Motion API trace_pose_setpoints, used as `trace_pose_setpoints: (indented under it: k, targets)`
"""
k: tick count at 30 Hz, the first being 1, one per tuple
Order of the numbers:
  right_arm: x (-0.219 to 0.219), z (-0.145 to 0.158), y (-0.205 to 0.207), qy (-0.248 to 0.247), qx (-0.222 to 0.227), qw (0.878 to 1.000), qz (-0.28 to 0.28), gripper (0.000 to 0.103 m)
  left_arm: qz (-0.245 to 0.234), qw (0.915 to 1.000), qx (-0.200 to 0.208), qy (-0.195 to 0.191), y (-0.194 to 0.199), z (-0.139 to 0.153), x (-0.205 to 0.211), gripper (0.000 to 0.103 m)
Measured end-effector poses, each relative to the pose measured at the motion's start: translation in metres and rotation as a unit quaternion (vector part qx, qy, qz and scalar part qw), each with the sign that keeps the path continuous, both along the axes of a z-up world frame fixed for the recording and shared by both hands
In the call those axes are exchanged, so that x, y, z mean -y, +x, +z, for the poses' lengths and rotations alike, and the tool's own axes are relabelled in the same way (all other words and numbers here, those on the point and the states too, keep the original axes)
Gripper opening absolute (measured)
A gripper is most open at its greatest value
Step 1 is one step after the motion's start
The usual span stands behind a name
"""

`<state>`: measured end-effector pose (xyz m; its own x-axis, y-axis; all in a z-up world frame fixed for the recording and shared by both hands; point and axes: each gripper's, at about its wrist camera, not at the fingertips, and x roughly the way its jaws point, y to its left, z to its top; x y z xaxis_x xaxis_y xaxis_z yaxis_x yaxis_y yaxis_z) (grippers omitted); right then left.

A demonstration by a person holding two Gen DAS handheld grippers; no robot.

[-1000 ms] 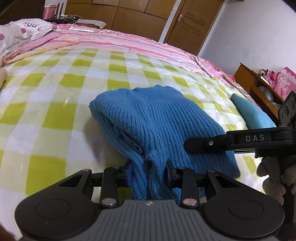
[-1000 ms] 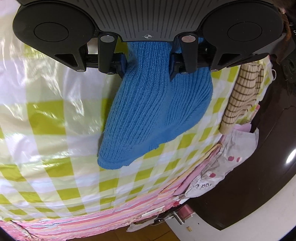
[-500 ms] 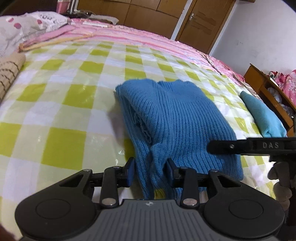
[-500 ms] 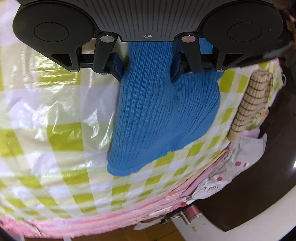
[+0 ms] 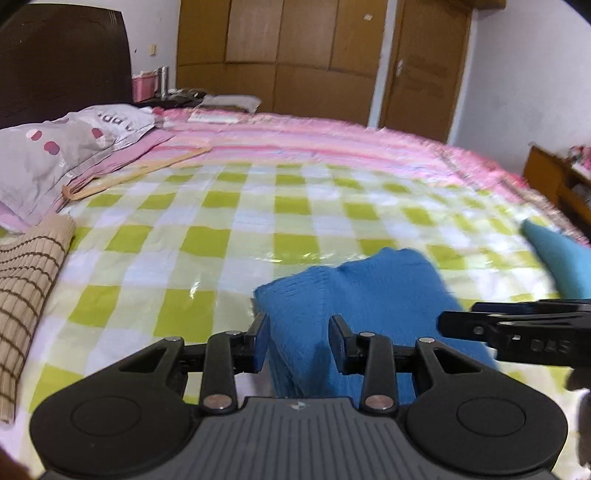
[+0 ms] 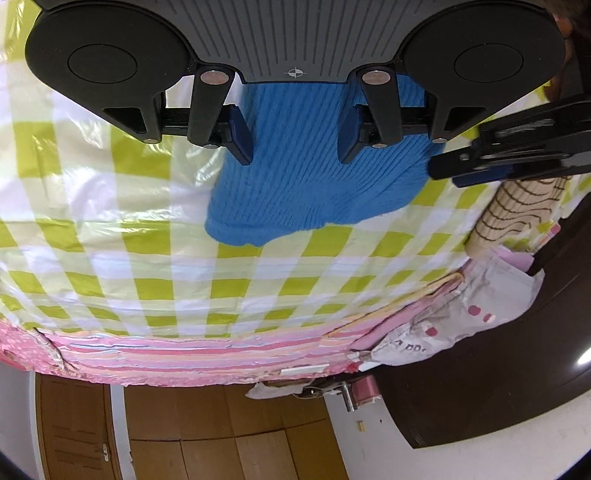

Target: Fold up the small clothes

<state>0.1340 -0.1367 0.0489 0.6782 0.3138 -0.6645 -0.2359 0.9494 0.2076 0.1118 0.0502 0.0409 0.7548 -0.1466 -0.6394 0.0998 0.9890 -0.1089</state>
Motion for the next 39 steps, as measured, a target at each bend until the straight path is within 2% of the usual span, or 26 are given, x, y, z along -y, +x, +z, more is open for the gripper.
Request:
trace_pose_setpoints:
  k: [4,8,16,21,24,29,39]
  targets:
    - [-0.003,-0.014,0.008,-0.023,-0.012,1.0,-0.001,0.049,0.016,0.9986,-0.039,0.033,0.02,-0.021,0.002,0.042]
    - [0.006,-0.021,0.01,0.001,-0.031,0.999,-0.016,0.049,0.021,0.9984,-0.041,0.033,0.016,-0.021,-0.001,0.042]
    - [0.01,-0.006,-0.028,0.005,0.002,1.0,-0.025,0.049,0.016,0.9992,-0.02,0.031,-0.016,-0.005,0.0,0.042]
    - [0.008,-0.019,-0.041,-0.009,-0.012,1.0,-0.027,0.049,-0.006,0.9986,-0.029,0.044,-0.036,-0.01,0.009,0.042]
    - [0.009,-0.015,-0.047,-0.007,-0.011,0.999,-0.036,0.05,-0.011,0.9979,-0.036,0.053,-0.045,-0.015,0.013,0.042]
    - [0.006,-0.006,-0.063,-0.022,0.001,0.999,-0.032,0.05,-0.009,0.9984,-0.033,0.044,-0.059,-0.01,0.012,0.042]
    - [0.009,-0.014,-0.09,-0.005,-0.024,0.999,-0.043,0.05,-0.023,0.9975,-0.051,0.042,-0.083,-0.018,0.019,0.042]
